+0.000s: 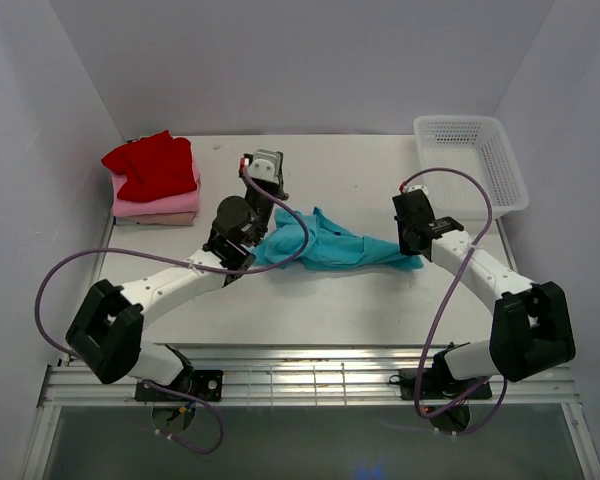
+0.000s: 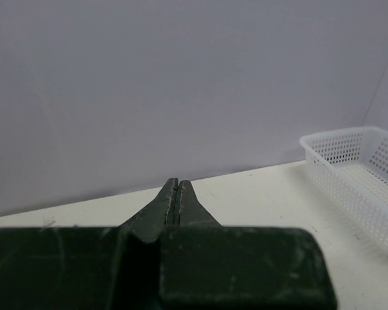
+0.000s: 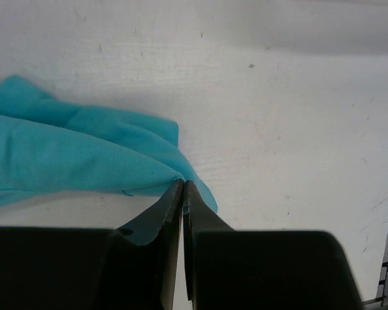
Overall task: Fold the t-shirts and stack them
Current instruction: Flatten the tshirt out
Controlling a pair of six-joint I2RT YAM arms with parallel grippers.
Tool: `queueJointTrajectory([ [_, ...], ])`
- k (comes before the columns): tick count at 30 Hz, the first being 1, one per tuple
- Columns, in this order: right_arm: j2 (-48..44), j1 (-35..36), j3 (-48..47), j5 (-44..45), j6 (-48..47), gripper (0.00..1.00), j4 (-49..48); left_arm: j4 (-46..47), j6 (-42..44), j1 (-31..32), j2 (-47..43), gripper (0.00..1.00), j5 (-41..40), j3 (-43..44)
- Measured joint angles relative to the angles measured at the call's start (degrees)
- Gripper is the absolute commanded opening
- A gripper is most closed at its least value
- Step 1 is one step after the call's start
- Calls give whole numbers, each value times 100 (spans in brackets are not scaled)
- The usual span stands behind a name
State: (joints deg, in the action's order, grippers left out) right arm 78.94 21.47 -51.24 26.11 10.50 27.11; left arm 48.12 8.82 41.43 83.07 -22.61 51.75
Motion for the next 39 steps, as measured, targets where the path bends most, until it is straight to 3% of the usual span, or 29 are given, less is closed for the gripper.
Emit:
queueJointTrajectory([
  [11, -44, -396, -2494, 313, -564, 8, 59, -1665, 273, -7, -1930, 0, -190, 435],
  [16, -616, -417, -2111, 317, -551, 8, 142, -2186, -671, -13, -2201, 0, 584, 116],
  [18, -892, -415, -1635, 315, -498, 8, 140, -2264, -1104, 46, -2035, 0, 973, -229],
  [22, -1047, -415, -704, 251, -402, 8, 116, -2415, -1556, 382, -861, 13, 1408, -492],
  [25, -990, -415, -98, 101, -291, 8, 116, -2629, -1690, 656, 175, 33, 1606, -501],
  [29, -918, -415, 243, -98, -175, 8, 81, -2669, -1714, 837, 859, 44, 1757, -450],
  [39, -782, -415, 348, -334, -63, 20, -225, -2133, -1482, 857, 1884, 47, 1799, 234],
])
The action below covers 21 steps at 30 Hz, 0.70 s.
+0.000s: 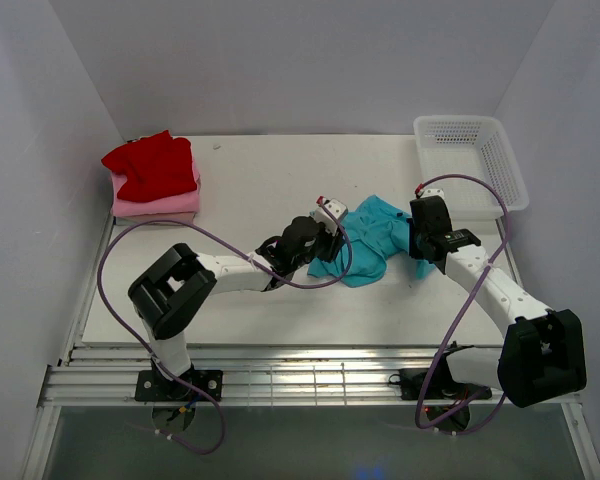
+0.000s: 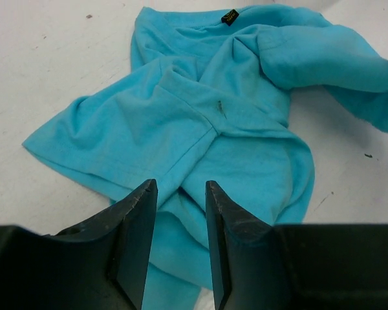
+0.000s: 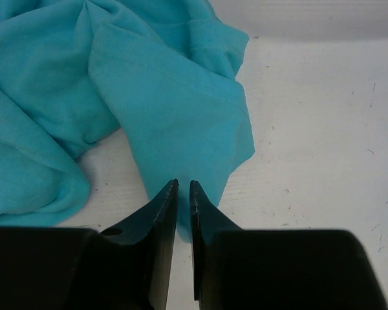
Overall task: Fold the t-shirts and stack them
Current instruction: Flatten the tshirt out
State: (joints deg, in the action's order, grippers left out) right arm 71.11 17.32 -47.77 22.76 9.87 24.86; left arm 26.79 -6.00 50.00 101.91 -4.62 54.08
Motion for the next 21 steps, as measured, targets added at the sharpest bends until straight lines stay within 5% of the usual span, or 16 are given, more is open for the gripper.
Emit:
queueJointTrajectory([
  [8, 122, 0, 0, -81, 9, 35, -103, 146, 131, 2, 551, 48, -138, 299],
  [13, 44, 2, 92, -850, -166, 47, -527, 186, 103, 2, 527, 48, -551, 258],
  [21, 313, 337, 76, -2549, -496, 47, -1410, 155, -393, 0, -835, 50, -1740, -909],
])
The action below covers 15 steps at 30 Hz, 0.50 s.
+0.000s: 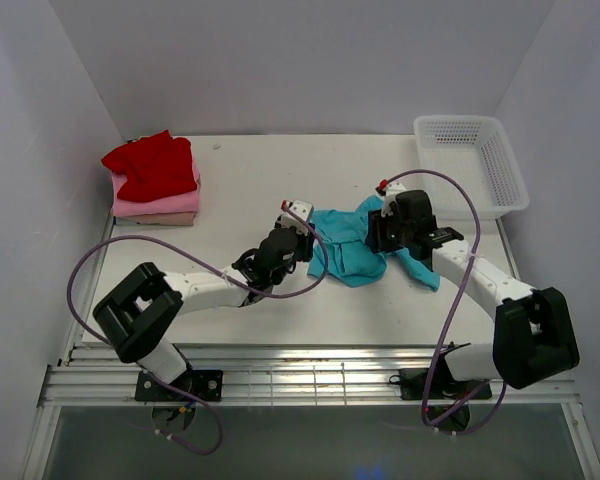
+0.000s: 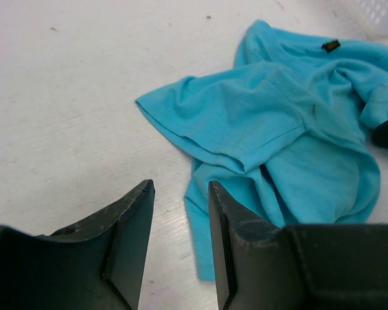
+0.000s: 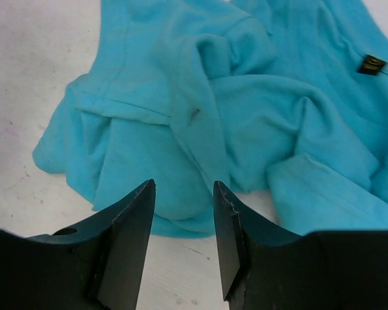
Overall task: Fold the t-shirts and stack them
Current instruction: Flatten the tshirt out
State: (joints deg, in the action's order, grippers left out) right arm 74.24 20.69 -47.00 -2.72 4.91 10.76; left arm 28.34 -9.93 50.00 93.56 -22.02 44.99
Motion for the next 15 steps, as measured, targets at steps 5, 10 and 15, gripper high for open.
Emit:
queueJointTrajectory([
  [5, 778, 256, -219, -400, -44, 48, -365, 39, -299, 2, -1071, 51, -407, -693],
  [10, 1416, 555, -535, -498, -70, 48, -544, -13, -518, 2, -1727, 51, -654, -1231],
  [15, 1849, 791, -925, -498, -81, 48, -664, -153, -640, 0, -2028, 52, -848, -1528],
])
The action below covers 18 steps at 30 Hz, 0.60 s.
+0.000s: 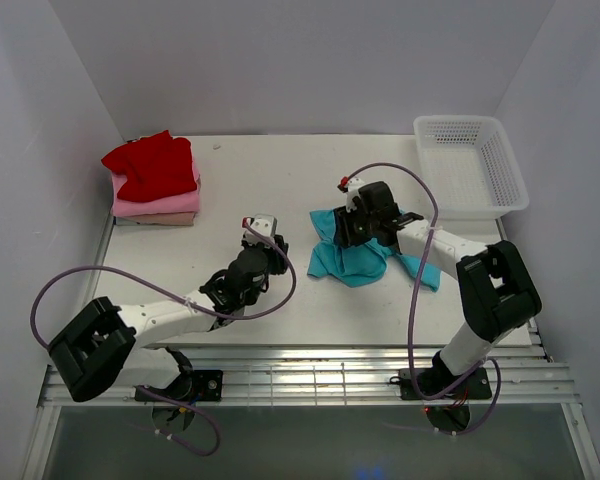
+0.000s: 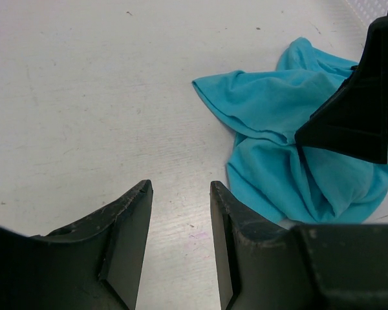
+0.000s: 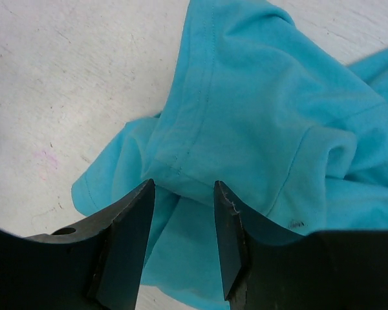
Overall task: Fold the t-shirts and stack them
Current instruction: Flatten the tshirt out
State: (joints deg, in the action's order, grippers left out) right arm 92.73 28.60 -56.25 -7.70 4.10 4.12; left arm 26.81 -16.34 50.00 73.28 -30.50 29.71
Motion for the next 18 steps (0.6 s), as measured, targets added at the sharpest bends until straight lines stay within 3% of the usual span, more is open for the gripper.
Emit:
queueJointTrajectory([
  [18, 778, 282, -710, 92, -4, 48, 0, -155, -111, 2, -435, 52, -299, -481],
])
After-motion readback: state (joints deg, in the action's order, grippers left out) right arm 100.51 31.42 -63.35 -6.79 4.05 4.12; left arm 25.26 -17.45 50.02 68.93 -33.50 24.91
